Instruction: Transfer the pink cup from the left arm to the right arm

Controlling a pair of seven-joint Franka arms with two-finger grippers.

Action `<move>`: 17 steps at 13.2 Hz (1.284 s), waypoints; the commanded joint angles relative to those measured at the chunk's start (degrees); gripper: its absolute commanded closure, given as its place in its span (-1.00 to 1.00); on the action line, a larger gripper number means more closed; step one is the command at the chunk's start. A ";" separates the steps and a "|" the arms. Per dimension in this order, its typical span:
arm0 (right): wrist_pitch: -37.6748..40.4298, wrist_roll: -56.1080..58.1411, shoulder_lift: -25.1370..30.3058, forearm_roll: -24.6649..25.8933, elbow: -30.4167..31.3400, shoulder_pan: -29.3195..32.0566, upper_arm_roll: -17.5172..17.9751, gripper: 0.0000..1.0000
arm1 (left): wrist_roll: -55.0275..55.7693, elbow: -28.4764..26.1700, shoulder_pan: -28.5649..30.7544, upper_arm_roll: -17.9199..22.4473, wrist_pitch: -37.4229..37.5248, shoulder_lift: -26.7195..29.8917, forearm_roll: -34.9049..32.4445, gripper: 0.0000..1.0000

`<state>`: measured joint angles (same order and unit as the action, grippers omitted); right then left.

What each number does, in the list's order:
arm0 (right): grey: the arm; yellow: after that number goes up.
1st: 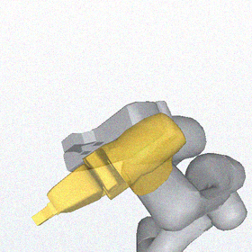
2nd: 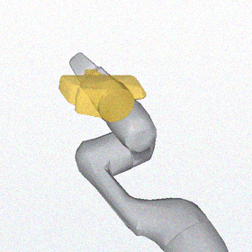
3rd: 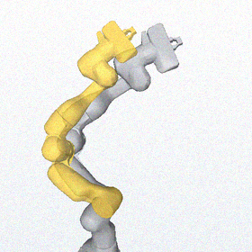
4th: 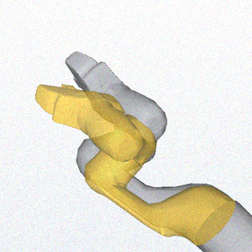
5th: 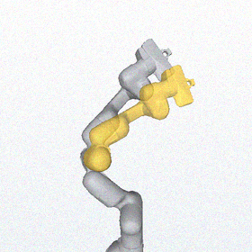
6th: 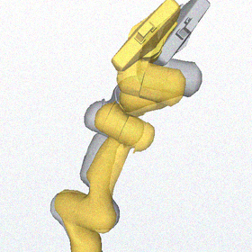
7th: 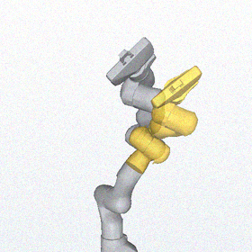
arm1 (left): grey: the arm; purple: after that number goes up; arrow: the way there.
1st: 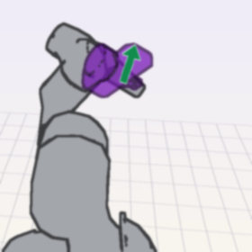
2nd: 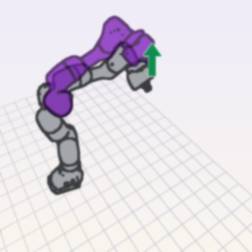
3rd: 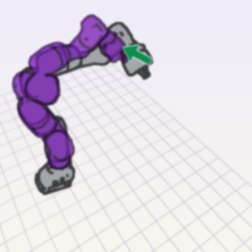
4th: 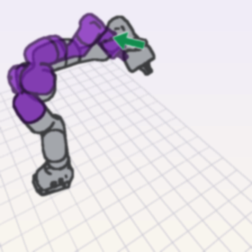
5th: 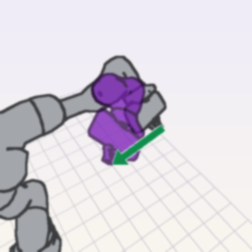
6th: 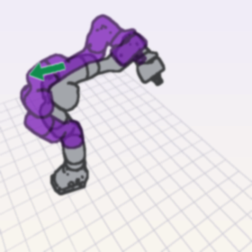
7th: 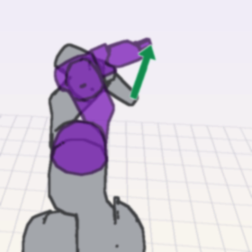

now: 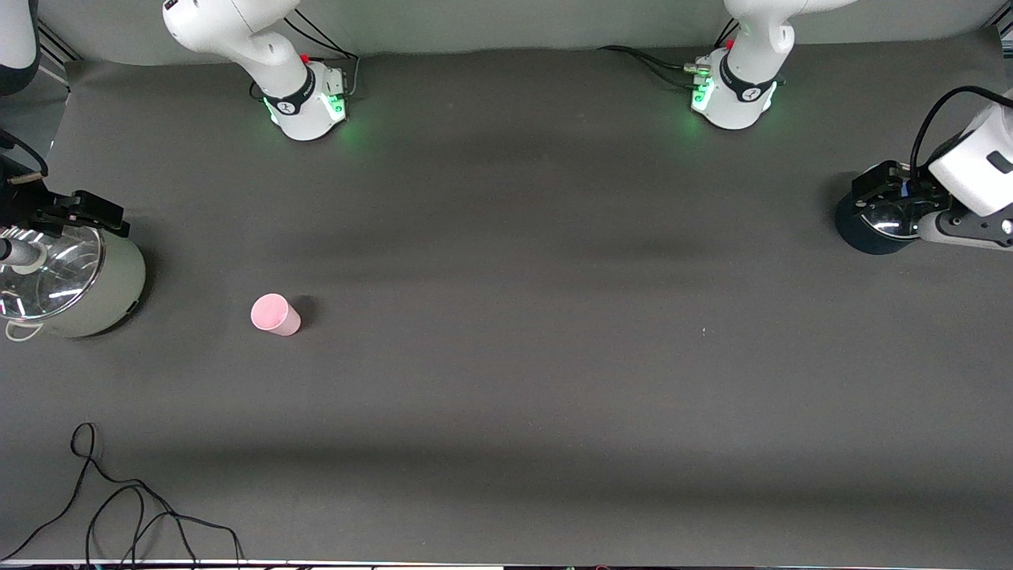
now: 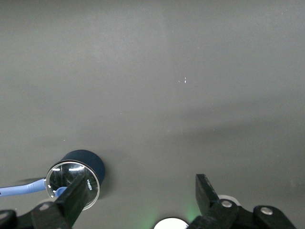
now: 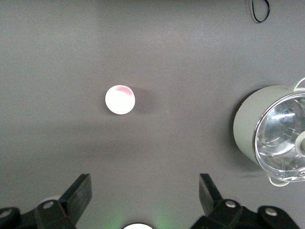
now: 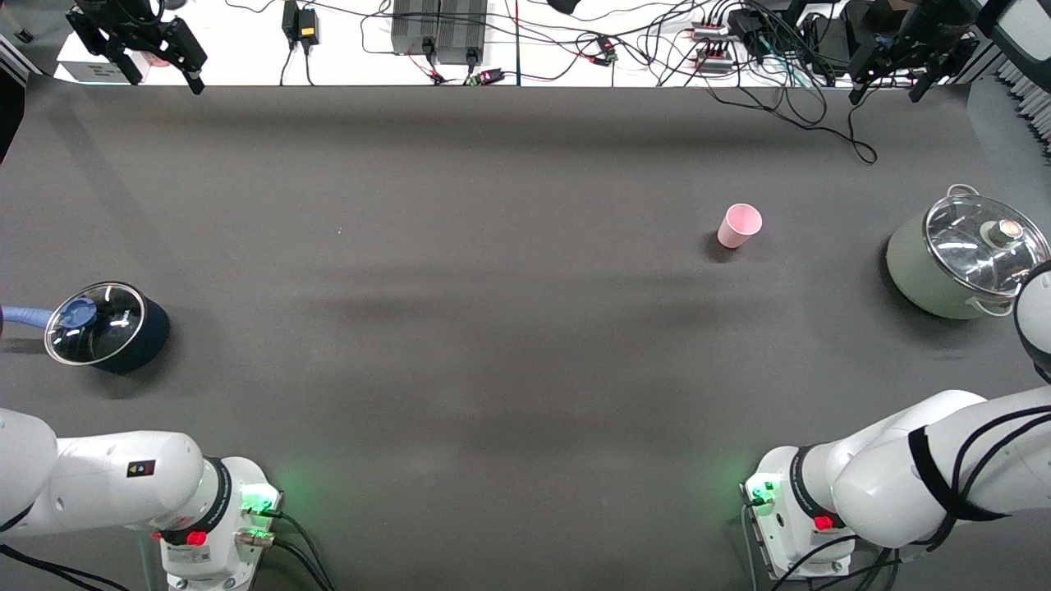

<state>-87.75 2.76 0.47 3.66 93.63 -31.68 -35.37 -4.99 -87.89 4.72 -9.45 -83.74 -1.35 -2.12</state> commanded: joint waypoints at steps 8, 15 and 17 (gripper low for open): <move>1.35 0.58 0.84 0.64 -1.17 28.56 29.27 -1.00 | -0.02 -0.79 -5.58 5.74 -1.25 1.27 2.55 -1.00; 2.93 0.49 -3.02 0.56 -8.91 29.66 30.19 -1.00 | -0.02 -0.88 -5.51 6.55 -2.12 1.09 3.08 -1.00; 2.76 0.49 -0.92 0.30 -5.32 31.50 31.67 -1.00 | -0.02 -0.97 -5.60 6.55 -2.47 0.92 2.82 -1.00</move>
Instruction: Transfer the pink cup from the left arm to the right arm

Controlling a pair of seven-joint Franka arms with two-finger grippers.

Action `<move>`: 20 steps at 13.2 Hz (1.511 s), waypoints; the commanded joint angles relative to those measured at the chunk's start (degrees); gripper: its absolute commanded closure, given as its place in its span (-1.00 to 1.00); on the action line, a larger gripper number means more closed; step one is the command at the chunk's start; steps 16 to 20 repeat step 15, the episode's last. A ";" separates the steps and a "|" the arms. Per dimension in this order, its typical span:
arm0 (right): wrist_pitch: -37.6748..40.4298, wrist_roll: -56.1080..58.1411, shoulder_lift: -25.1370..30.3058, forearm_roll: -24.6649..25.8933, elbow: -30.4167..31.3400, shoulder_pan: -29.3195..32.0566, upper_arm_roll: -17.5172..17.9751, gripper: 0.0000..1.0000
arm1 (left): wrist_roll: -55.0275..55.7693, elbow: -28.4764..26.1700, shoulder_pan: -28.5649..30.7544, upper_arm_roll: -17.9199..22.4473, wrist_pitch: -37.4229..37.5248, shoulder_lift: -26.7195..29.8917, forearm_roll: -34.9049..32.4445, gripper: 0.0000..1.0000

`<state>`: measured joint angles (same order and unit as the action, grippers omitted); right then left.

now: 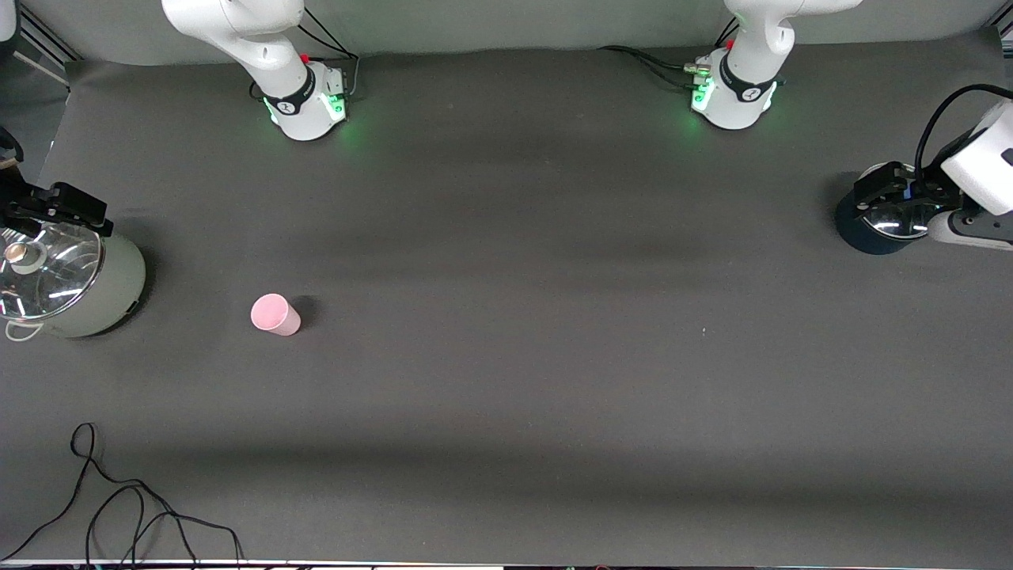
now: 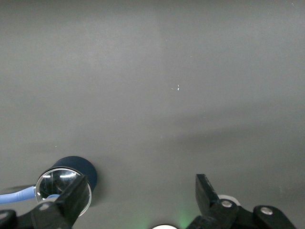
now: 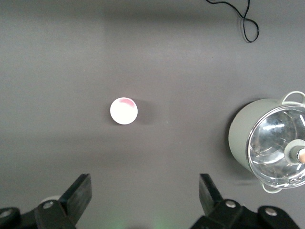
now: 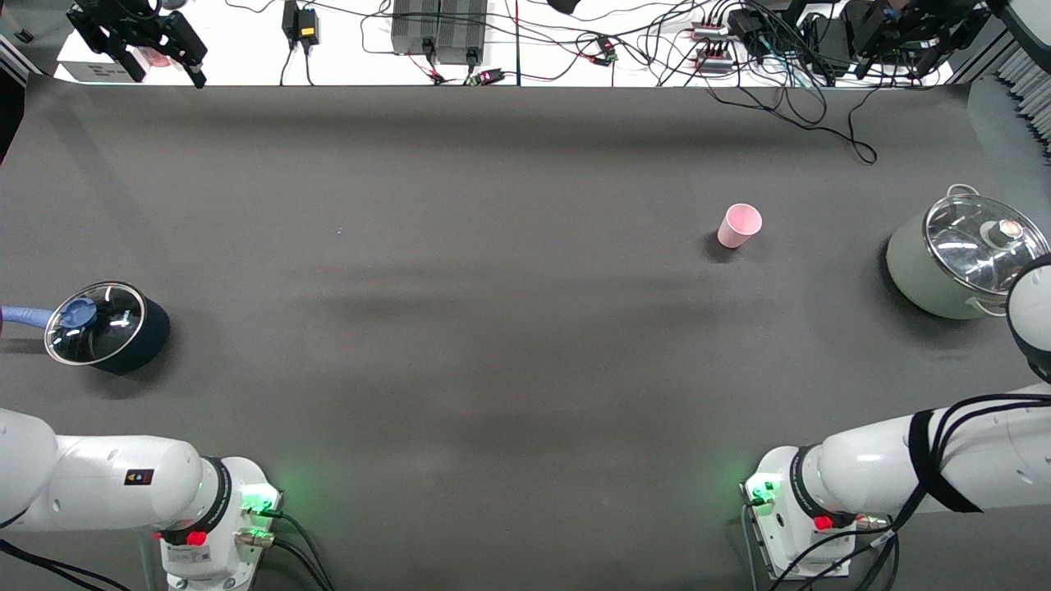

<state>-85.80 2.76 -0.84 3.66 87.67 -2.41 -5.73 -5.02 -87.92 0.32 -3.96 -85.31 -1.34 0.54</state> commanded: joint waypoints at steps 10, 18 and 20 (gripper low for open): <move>-0.06 -0.56 -2.59 0.29 -2.05 1.62 2.12 -1.00 | 0.10 -1.28 -1.11 1.06 -3.73 0.46 0.08 -1.00; 0.28 -0.65 -5.14 0.38 -6.02 1.45 2.04 -1.00 | -0.08 -0.50 -1.03 1.06 -3.02 -0.42 0.08 -1.00; 0.28 -0.65 -5.14 0.38 -6.02 1.45 2.04 -1.00 | -0.08 -0.50 -1.03 1.06 -3.02 -0.42 0.08 -1.00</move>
